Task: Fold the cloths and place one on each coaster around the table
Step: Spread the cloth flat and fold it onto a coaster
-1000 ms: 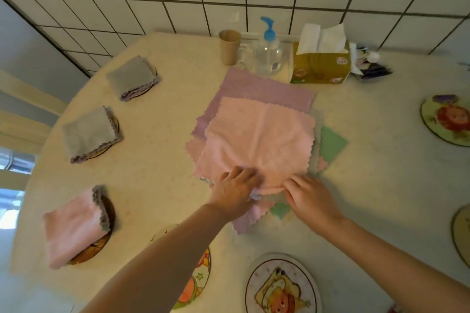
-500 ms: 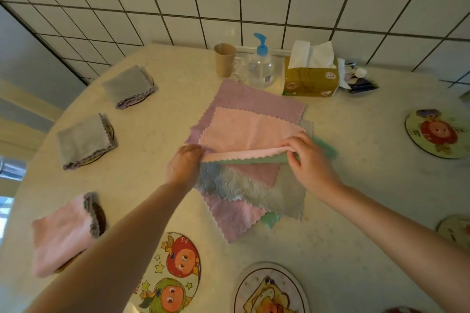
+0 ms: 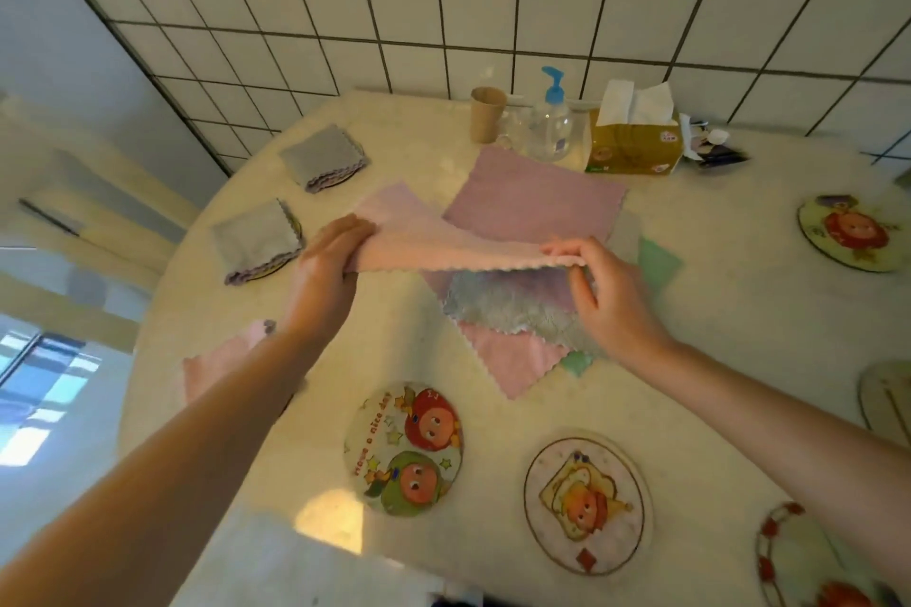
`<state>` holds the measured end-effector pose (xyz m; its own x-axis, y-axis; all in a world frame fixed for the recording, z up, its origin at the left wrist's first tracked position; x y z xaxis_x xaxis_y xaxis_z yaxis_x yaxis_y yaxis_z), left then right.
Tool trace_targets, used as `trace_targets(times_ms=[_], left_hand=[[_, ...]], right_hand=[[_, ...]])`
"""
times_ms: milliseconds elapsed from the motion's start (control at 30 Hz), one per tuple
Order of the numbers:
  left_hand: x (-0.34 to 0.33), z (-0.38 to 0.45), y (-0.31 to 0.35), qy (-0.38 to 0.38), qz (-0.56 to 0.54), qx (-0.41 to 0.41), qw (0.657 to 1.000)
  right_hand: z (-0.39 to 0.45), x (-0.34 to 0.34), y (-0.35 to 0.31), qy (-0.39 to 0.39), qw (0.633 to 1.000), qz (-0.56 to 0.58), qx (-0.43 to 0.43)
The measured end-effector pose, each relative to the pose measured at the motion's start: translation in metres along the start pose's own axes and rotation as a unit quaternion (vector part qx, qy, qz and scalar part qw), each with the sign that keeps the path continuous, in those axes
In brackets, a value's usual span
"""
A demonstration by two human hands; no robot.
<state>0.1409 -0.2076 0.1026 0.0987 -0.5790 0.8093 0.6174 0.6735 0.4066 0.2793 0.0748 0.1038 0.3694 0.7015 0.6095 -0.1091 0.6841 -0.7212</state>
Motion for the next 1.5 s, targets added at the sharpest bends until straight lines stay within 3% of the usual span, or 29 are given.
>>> trace_targets(times_ms=[233, 433, 600, 733, 833, 967, 1100, 1500], left_hand=[[0.022, -0.179, -0.032, -0.141, -0.001, 0.015, 0.99], [0.016, -0.278, -0.039, -0.266, -0.038, 0.059, 0.961], [0.029, -0.302, -0.033, -0.325, -0.051, 0.031, 0.944], [0.032, -0.281, -0.037, -0.336, -0.144, 0.171, 0.915], [0.027, -0.248, -0.044, -0.245, -0.247, 0.299, 0.889], [0.006, -0.205, -0.052, -0.171, -0.281, 0.413, 0.849], [-0.022, -0.179, -0.062, -0.167, -0.271, 0.471, 0.823], [-0.052, -0.162, -0.073, -0.191, -0.19, 0.489, 0.83]], right_hand=[[-0.123, -0.049, -0.019, -0.198, 0.977, -0.051, -0.057], [-0.205, -0.071, -0.032, -0.267, 0.952, -0.099, -0.11], [-0.239, -0.072, -0.037, -0.322, 0.934, -0.072, -0.138], [-0.23, -0.072, -0.036, -0.245, 0.945, -0.028, -0.215], [-0.206, -0.075, -0.024, -0.127, 0.953, -0.013, -0.275], [-0.166, -0.082, -0.001, -0.05, 0.921, 0.068, -0.38], [-0.141, -0.095, 0.029, -0.049, 0.897, 0.051, -0.436], [-0.124, -0.11, 0.058, -0.075, 0.866, 0.027, -0.493]])
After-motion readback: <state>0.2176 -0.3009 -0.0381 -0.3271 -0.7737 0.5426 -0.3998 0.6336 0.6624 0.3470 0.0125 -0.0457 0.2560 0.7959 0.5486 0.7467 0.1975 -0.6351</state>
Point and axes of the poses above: each hand's wrist, its own z-axis towards the middle knuckle, its own x-axis out of the back of the hand, y = z × x, the point moved 1 cm from there along z, towards the middle knuckle, and after that the axes turned 2 degrees about -x, right-handed, at the moved point
